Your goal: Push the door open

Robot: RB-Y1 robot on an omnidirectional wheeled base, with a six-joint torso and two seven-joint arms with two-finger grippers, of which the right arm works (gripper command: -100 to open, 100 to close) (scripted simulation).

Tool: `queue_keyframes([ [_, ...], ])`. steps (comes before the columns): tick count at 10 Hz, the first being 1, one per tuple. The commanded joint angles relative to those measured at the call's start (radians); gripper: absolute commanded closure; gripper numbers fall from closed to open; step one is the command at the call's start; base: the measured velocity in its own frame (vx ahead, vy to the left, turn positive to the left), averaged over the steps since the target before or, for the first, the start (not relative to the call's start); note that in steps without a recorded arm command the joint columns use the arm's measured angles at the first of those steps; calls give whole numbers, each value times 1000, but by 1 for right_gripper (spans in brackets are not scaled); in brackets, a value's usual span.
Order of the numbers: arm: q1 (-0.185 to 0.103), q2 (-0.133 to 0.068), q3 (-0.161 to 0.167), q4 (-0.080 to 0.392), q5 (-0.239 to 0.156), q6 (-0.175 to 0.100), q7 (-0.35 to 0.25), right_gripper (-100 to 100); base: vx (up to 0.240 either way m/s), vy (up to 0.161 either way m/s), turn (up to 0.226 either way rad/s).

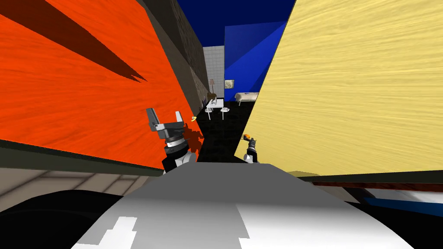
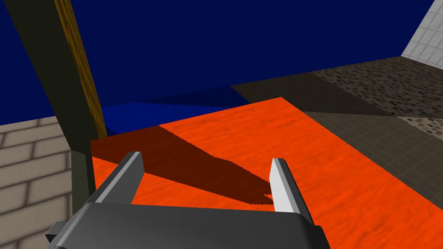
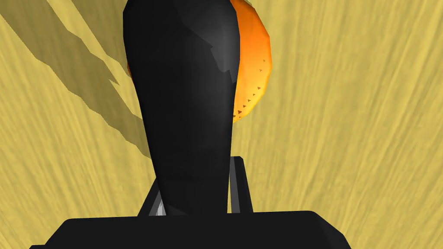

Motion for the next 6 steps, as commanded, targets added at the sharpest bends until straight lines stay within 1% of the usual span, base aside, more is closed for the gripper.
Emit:
queue_keyframes([
  [1,-10,2,-16,6,-10,-7,6,100,178,41,-67],
  [4,-11,15,-39,6,-26,-8,14,100,171,42,-63],
  [5,-4,7,-39,9,-25,-7,12,100,68,7,-42],
  [6,-3,-4,-55,10,-39,-13,19,100,114,-21,-34],
])
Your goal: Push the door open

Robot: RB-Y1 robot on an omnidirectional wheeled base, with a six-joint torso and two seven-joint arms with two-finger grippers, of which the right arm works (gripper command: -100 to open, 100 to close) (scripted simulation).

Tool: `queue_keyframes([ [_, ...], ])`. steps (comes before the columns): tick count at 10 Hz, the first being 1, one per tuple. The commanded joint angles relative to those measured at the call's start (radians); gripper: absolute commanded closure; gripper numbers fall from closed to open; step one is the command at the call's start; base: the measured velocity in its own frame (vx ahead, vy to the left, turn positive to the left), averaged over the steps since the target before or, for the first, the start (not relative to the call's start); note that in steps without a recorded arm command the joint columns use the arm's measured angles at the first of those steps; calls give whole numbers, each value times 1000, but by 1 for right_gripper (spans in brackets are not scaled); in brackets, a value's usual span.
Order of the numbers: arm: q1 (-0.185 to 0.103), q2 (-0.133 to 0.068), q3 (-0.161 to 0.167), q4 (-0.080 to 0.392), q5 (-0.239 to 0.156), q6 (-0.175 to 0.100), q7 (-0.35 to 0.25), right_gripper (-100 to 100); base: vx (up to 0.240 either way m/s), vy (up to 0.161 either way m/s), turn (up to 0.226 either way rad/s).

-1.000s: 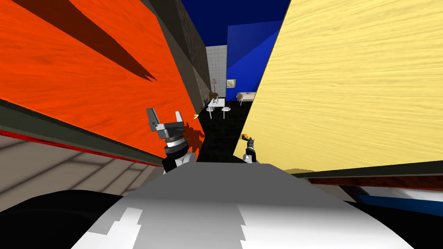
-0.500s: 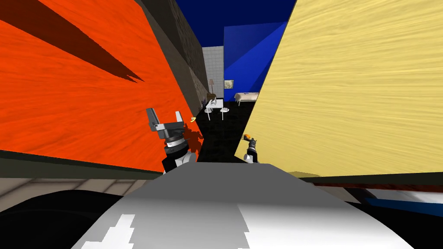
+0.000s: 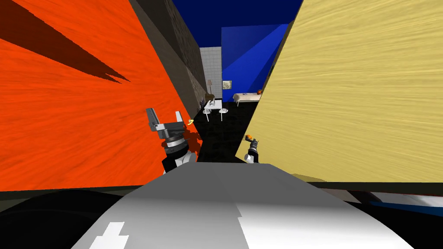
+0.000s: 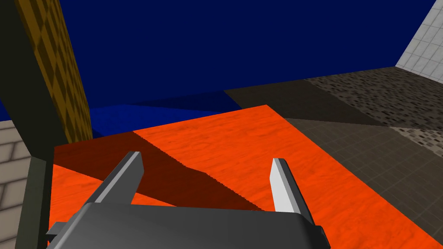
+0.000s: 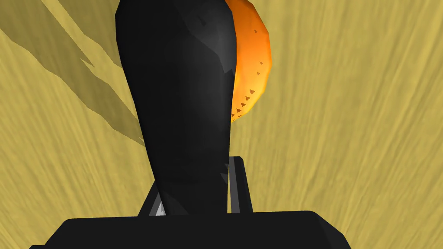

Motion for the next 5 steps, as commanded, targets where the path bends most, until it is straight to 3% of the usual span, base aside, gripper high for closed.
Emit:
queue_keyframes([
  [1,4,-4,-11,-12,-9,-1,9,100,157,-12,-28],
  [5,5,-15,-39,-11,-36,-9,25,100,158,-19,-27],
])
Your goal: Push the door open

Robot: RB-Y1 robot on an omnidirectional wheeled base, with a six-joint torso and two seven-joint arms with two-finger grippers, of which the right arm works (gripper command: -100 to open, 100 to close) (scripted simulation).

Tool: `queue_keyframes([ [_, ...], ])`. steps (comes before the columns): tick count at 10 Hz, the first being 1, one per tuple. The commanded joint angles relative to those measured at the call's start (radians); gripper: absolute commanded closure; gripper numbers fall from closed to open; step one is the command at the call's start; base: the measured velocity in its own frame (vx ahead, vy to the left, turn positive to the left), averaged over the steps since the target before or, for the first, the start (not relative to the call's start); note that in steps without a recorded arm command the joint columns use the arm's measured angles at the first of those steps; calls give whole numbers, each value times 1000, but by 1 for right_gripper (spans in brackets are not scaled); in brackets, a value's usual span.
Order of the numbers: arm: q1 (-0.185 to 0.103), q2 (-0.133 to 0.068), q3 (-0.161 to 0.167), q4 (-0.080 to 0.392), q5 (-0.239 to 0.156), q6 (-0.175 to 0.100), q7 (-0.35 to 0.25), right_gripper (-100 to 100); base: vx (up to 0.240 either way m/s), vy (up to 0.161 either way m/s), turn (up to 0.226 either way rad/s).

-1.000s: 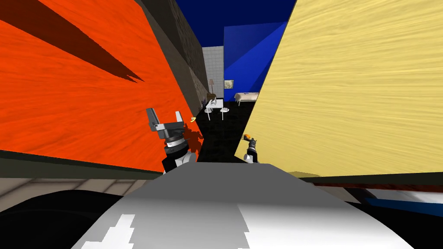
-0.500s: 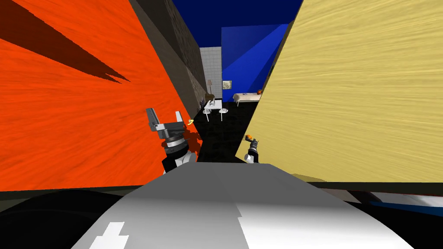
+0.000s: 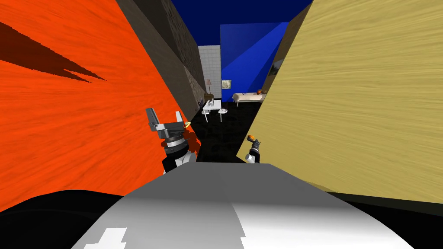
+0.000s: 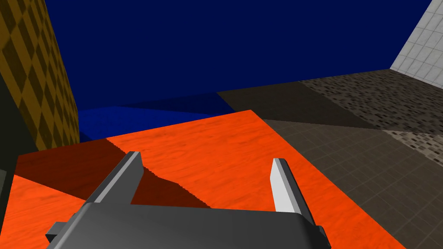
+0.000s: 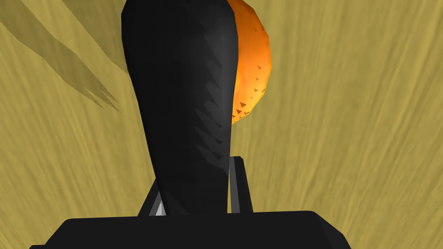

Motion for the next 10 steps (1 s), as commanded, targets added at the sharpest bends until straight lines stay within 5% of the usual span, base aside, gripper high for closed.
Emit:
queue_keyframes([
  [1,10,-6,-17,-22,-14,1,13,100,191,-21,-25],
  [10,13,-19,-98,-19,-90,-21,57,100,177,-21,-38],
])
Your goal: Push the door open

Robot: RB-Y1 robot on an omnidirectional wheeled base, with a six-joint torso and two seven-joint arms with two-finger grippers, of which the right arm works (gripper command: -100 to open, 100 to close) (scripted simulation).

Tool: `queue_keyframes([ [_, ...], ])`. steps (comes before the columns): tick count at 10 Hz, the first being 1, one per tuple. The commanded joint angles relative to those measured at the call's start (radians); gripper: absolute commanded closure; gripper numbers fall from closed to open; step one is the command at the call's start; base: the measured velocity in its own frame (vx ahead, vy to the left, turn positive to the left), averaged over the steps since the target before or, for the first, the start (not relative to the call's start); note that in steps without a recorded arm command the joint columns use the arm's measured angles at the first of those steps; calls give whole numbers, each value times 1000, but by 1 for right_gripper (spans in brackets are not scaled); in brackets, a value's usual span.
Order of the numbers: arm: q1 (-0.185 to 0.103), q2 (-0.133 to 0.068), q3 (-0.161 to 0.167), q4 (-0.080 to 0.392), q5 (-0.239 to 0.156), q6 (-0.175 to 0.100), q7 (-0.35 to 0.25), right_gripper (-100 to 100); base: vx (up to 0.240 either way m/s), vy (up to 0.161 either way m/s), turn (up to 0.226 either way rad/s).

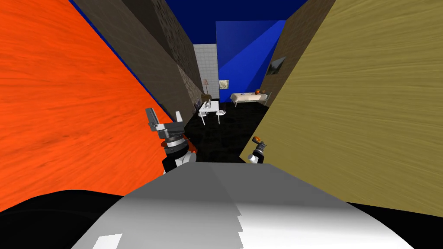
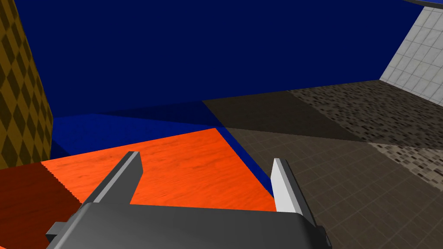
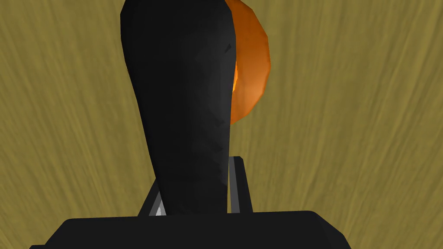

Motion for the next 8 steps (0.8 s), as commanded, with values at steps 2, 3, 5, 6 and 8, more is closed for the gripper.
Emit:
queue_keyframes([
  [2,-15,-14,-8,29,-5,-22,-8,100,104,-23,-24],
  [3,-14,-15,-28,30,-24,-28,3,100,119,-35,-23],
  [5,-13,-15,-42,30,-38,-32,11,100,178,-19,-47],
  [6,-13,-15,-51,31,-46,-34,16,100,183,-5,-54],
  [8,-13,-14,-66,31,-61,-39,24,100,196,-18,-53],
])
